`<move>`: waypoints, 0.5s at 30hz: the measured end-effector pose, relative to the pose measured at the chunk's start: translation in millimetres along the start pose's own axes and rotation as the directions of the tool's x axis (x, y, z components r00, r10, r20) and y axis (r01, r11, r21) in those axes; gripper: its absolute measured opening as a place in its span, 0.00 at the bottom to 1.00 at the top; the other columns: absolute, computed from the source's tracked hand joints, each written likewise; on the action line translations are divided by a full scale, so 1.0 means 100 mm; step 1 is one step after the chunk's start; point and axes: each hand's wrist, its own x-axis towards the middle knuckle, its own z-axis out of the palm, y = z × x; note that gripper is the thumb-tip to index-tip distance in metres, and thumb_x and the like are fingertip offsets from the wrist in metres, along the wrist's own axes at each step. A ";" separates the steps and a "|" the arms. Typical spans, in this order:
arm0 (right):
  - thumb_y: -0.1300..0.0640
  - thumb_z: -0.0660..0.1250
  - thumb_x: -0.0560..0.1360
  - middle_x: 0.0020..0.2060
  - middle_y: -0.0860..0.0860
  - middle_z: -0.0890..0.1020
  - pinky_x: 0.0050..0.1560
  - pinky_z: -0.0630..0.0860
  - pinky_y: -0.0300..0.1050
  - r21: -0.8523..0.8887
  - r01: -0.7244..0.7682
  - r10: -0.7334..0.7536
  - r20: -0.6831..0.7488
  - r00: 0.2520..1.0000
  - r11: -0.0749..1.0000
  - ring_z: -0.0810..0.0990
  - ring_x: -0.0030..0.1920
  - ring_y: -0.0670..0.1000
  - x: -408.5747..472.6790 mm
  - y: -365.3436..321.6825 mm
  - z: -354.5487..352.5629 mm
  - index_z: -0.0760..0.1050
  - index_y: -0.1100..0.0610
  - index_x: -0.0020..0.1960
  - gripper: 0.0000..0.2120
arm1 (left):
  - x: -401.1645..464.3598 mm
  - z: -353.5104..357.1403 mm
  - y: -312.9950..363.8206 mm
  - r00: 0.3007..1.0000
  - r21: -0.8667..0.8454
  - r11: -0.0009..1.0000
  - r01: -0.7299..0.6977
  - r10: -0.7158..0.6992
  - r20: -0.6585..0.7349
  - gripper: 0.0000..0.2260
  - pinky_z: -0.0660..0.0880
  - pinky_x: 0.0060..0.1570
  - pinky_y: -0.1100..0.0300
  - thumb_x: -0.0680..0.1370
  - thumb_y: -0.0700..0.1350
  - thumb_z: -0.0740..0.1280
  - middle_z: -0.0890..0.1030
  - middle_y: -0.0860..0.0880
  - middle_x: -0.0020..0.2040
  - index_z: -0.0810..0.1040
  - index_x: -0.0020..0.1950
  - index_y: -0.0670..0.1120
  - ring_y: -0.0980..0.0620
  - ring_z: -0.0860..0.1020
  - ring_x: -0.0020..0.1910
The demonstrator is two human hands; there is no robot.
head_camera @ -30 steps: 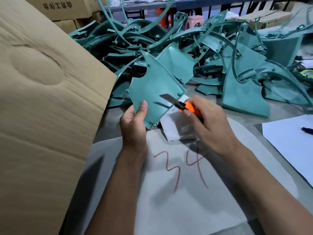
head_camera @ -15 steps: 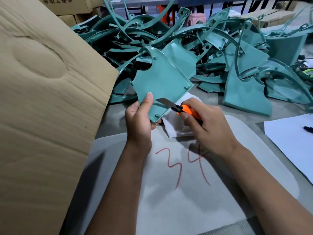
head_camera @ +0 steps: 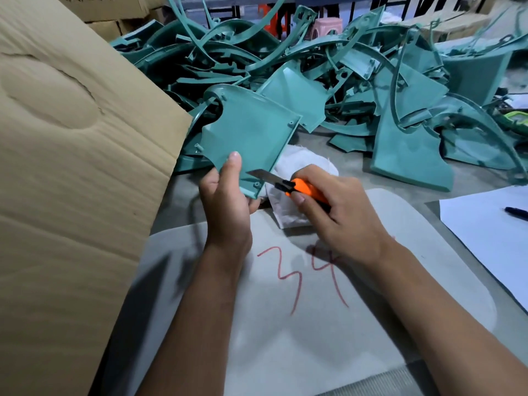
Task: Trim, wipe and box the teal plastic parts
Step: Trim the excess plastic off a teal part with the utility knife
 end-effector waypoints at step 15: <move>0.55 0.64 0.84 0.34 0.48 0.75 0.35 0.71 0.55 -0.027 -0.007 0.006 -0.064 0.998 1.000 0.72 0.34 0.53 0.00 0.01 -0.02 0.75 0.57 0.52 0.06 | 0.01 -0.01 0.04 0.998 -0.077 0.997 0.032 -0.028 0.051 0.09 0.65 0.22 0.68 0.85 0.43 0.61 0.74 0.53 0.29 0.73 0.45 0.47 0.57 0.70 0.23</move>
